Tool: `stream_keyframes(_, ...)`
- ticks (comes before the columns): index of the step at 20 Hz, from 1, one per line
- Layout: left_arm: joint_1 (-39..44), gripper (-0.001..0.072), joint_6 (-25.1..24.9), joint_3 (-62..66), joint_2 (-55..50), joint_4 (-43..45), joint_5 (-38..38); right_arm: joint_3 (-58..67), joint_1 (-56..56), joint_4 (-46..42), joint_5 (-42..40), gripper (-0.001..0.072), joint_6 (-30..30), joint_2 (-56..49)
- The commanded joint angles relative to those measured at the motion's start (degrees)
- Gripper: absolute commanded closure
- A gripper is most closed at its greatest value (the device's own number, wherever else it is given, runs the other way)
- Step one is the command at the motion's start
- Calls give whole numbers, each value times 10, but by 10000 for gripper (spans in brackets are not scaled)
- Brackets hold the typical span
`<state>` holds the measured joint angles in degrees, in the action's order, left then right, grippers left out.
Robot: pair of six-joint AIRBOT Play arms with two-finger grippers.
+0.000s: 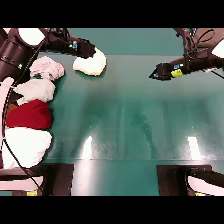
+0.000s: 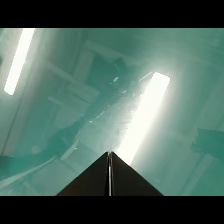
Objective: Fold the shirts.
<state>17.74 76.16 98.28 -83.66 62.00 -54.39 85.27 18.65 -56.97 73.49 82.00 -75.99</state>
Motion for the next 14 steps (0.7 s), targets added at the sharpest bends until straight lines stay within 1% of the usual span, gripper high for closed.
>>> stream_keyframes(1,0,685,1,0,0,-15,15,0,0,0,-1,700,0,0)
stream_keyframes(2,0,402,-17,0,0,0,24,0,0,0,0,700,0,0)
stream_keyframes(3,0,82,-3,0,-2,39,44,0,0,3,0,699,0,0)
stream_keyframes(4,-5,99,37,0,-8,92,61,0,1,5,0,699,0,0)
stream_keyframes(5,-16,99,73,0,-18,126,66,0,1,8,4,699,0,0)
stream_keyframes(6,-34,98,91,0,-32,133,66,0,0,15,13,699,0,0)
stream_keyframes(9,-99,98,94,0,-104,110,68,0,1,16,22,699,0,0)
stream_keyframes(12,-131,98,89,3,-185,78,113,0,1,15,31,699,0,0)
stream_keyframes(14,-136,98,84,20,-233,68,141,0,0,15,30,699,0,0)
